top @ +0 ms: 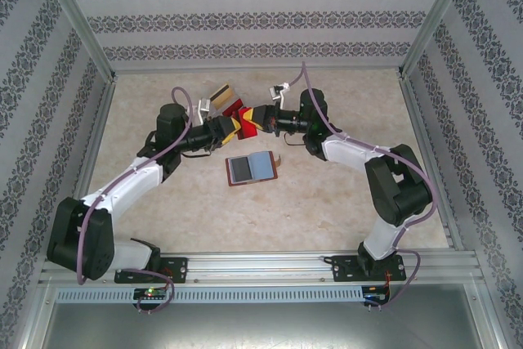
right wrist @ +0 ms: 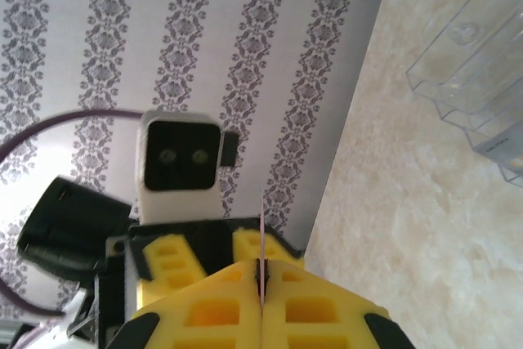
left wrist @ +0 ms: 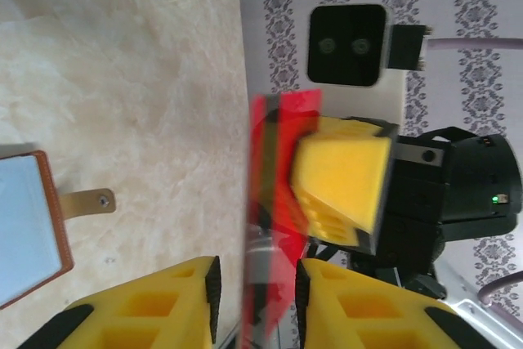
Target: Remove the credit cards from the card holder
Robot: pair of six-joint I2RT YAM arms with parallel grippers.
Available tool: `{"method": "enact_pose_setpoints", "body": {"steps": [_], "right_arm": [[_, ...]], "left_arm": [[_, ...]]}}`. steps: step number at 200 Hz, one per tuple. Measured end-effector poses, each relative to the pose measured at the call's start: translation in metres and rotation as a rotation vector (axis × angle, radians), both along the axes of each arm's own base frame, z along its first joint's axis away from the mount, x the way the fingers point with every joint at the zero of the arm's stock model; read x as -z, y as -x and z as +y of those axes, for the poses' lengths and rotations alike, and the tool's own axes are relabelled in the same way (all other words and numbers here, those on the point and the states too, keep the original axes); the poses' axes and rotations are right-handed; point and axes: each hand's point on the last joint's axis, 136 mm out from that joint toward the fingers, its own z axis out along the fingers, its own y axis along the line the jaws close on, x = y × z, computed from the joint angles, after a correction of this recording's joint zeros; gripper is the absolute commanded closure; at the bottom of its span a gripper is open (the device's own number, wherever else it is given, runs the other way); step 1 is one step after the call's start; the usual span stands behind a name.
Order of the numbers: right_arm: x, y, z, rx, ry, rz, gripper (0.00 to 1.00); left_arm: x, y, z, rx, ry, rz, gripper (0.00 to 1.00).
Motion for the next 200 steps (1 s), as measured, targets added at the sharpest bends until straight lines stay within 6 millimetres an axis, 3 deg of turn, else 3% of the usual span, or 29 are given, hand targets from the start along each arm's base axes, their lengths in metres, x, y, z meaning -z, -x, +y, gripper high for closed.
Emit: {"method": "enact_pose_setpoints", "body": {"steps": [65,104,125,150,200], "right_arm": [[-0.012,-0.010,-0.003,0.108,-0.034,0.032,0.95],[-0.018,-0.011,-0.008,0.144,-0.050,0.032,0.91],[-0.017,-0.011,-0.010,0.163,-0.037,0.031,0.84],[-0.011,-0.004,-0.017,0.177,0.015,0.029,0.68],[0.016,0.005,-0.042,0.217,0.164,0.016,0.36]], "left_arm": [[-0.014,0.001,-0.015,-0.059,0.087,-0.035,0.74],[-0.017,-0.004,-0.017,-0.087,0.113,-0.043,0.96],[-0.017,-0.005,-0.018,-0.091,0.120,-0.046,1.00],[-0.013,-0.006,-0.018,-0.105,0.091,-0.055,1.00],[0.006,-0.014,-0.003,-0.158,-0.143,-0.061,1.00]]}}
